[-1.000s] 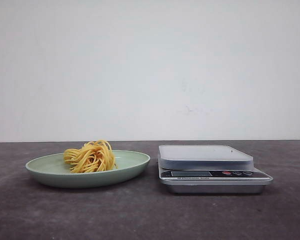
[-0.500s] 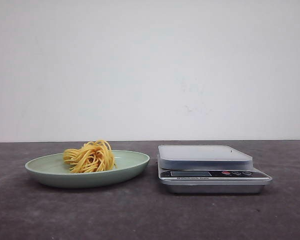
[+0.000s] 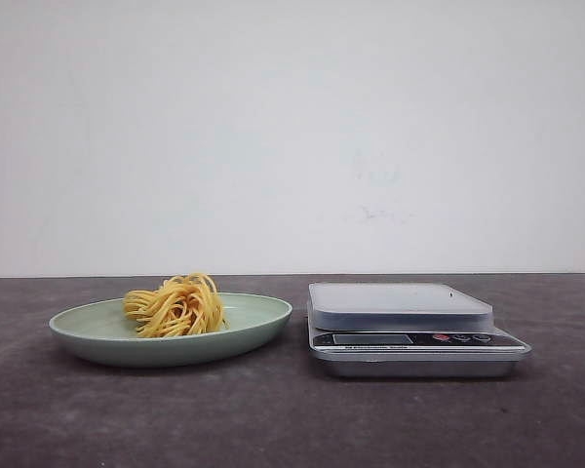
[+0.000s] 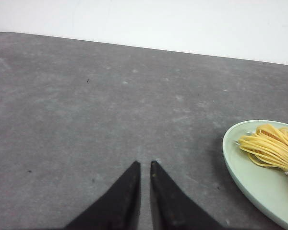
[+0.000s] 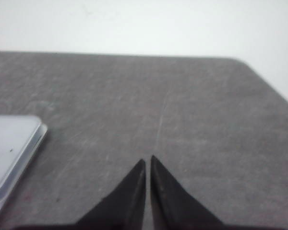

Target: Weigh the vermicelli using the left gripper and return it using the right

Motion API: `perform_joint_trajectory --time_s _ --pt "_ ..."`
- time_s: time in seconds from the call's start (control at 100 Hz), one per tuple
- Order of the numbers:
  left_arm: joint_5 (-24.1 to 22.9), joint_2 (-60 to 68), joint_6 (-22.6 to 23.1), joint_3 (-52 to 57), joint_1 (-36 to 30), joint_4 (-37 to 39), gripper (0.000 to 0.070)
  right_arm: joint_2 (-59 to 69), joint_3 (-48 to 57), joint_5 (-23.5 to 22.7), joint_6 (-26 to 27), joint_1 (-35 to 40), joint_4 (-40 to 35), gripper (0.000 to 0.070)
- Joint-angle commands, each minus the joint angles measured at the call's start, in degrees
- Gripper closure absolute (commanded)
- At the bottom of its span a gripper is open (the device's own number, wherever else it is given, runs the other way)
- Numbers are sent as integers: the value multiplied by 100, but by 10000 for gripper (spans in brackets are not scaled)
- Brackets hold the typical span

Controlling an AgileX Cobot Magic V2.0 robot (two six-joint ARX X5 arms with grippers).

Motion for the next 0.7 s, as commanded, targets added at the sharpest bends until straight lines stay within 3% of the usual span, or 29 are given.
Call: perform_joint_trajectory --time_s 0.0,0.26,0.38,0.69 --pt "39 -11 98 -105 11 -24 700 -63 -192 17 -72 -28 214 690" --pt "39 -11 98 -105 11 -24 700 -177 -306 66 -33 -111 210 690" --pt "39 -11 98 -105 11 -24 700 -240 -306 57 -37 -116 -168 690" --pt "39 -11 98 -105 11 -24 700 -240 -304 -22 -39 -120 33 690"
